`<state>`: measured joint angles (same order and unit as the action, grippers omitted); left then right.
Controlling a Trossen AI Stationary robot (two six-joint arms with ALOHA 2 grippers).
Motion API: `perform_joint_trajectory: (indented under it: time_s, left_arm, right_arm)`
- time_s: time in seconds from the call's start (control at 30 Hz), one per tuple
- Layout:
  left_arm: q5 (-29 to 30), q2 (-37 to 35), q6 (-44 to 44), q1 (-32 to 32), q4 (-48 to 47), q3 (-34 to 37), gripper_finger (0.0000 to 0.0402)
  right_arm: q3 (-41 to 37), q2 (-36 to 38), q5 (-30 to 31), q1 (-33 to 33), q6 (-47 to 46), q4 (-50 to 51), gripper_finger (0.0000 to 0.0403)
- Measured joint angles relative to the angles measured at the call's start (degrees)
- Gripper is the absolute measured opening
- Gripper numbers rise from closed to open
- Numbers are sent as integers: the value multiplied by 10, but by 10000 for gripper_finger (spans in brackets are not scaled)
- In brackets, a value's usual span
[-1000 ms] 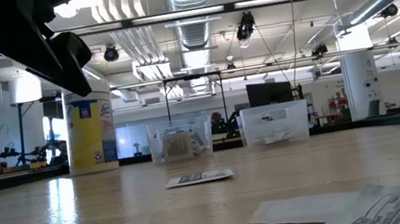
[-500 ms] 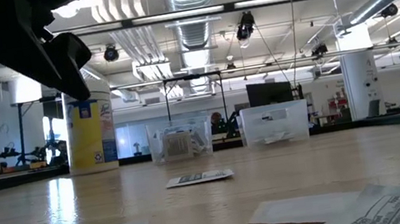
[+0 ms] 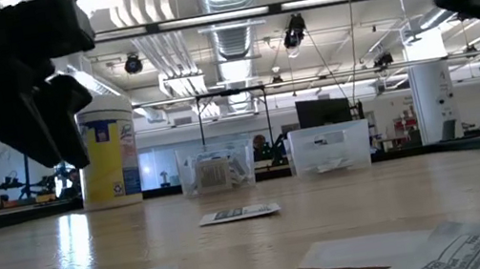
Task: Pick & Place First Aid Supplies
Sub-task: Put the towelette pack into the left transparent bin
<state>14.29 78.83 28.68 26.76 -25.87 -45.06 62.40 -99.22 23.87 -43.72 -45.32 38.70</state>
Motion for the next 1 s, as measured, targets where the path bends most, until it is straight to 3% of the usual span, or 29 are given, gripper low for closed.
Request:
perform_joint_trajectory:
  time_s: [0.17,0.5,0.77,1.0]
  left_arm:
    - [7,0,3,0,28,19,213]
    - [7,-1,-5,20,40,37,213]
    - [13,-1,-6,47,40,41,213]
    - [19,-1,-6,49,40,41,213]
  right_arm:
    - [37,0,33,65,61,0,28]
    - [96,1,33,230,190,-41,29]
    - [132,2,29,364,289,-157,29]
    - [139,-2,25,460,309,-281,29]
